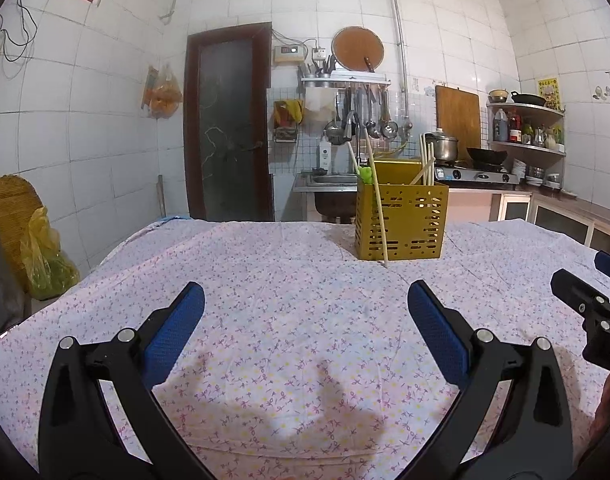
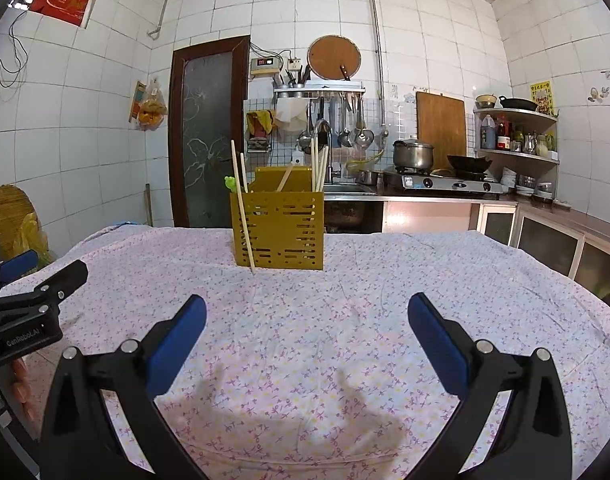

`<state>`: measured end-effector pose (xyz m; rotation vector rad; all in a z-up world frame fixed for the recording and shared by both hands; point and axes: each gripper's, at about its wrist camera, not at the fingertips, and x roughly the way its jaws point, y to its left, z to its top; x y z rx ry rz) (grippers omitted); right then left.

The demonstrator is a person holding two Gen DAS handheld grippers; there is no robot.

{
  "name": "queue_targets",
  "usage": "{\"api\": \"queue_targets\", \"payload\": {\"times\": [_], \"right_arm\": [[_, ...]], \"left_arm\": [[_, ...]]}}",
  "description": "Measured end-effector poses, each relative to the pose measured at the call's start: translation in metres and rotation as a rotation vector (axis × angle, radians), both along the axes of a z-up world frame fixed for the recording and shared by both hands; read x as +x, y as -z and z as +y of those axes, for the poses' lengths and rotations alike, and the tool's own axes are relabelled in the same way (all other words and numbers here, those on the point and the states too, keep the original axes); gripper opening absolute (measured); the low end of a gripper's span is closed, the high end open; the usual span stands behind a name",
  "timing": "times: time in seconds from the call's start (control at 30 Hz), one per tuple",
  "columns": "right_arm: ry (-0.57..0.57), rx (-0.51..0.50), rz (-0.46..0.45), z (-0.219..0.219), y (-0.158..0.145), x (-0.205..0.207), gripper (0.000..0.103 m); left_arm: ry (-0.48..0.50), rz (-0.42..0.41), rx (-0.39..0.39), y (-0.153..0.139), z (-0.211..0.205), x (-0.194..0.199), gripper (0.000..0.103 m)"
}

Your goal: Organize utensils

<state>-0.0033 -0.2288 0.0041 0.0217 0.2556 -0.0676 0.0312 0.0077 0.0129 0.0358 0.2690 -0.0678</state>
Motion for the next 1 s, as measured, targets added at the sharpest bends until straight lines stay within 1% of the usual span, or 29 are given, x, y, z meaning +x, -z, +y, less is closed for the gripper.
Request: {"api": "queue_targets", "payload": {"times": [0.2, 0.4, 0.67, 1.0], "right_arm": [[0.008, -0.004, -0.007, 0.001, 0.000, -0.005, 0.098], [0.010, -0.021, -0.018, 0.006, -0.001, -0.009, 0.098], [0.014, -0.028, -0.027, 0.006, -0.002, -0.010, 0.099], [0.017, -0.026, -0.035, 0.005, -0.003, -0.013, 0.098]], "left_arm": [[0.002, -0.006, -0.001, 0.001, 0.000, -0.002, 0.098], [-0.003, -0.011, 0.017, 0.002, -0.004, -0.003, 0.098], [-0.002, -0.018, 0.000, 0.001, -0.001, -0.004, 0.098], [0.002, -0.028, -0.001, 0.001, 0.000, -0.008, 0.098]]}}
